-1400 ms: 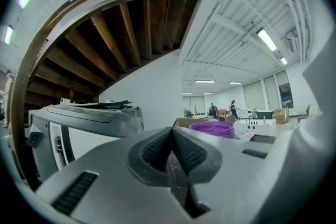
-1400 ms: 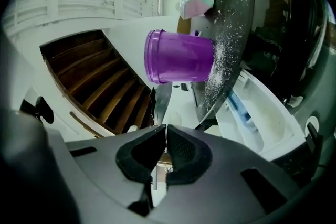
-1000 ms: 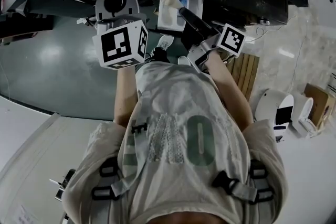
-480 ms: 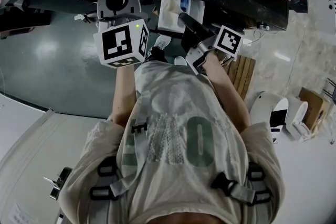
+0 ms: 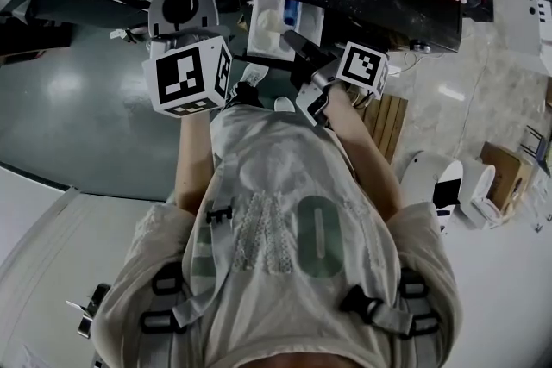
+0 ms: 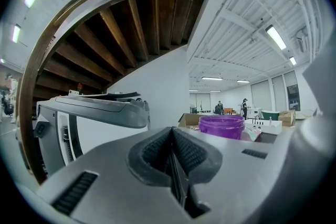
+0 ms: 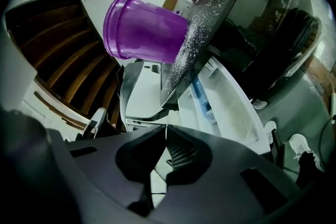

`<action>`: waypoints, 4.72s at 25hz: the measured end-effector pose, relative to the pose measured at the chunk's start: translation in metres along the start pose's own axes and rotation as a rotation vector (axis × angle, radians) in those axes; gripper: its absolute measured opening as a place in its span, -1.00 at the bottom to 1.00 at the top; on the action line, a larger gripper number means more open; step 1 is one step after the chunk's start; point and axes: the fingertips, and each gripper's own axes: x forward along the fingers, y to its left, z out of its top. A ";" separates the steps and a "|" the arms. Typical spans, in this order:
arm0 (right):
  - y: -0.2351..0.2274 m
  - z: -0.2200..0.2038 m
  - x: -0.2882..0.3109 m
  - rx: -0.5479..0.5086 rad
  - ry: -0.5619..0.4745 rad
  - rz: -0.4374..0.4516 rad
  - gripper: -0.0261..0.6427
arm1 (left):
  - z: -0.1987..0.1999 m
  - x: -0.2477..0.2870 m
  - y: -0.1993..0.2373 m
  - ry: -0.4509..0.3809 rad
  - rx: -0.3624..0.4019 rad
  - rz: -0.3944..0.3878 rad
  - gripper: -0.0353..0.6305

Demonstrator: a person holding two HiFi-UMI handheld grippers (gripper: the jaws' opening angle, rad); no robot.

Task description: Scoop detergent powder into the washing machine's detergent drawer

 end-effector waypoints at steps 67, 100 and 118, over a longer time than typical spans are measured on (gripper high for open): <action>0.019 -0.016 0.006 -2.978 0.250 -0.561 -0.89 | -0.017 -0.029 0.021 0.024 -0.028 0.083 -0.83; 0.161 0.023 0.003 -2.127 -0.084 -0.292 -0.89 | 0.026 0.001 -0.007 -0.055 0.053 -0.008 -0.83; 0.230 0.126 -0.078 -1.355 -0.664 -0.229 -0.89 | 0.075 0.024 -0.056 -0.132 0.049 -0.183 -0.83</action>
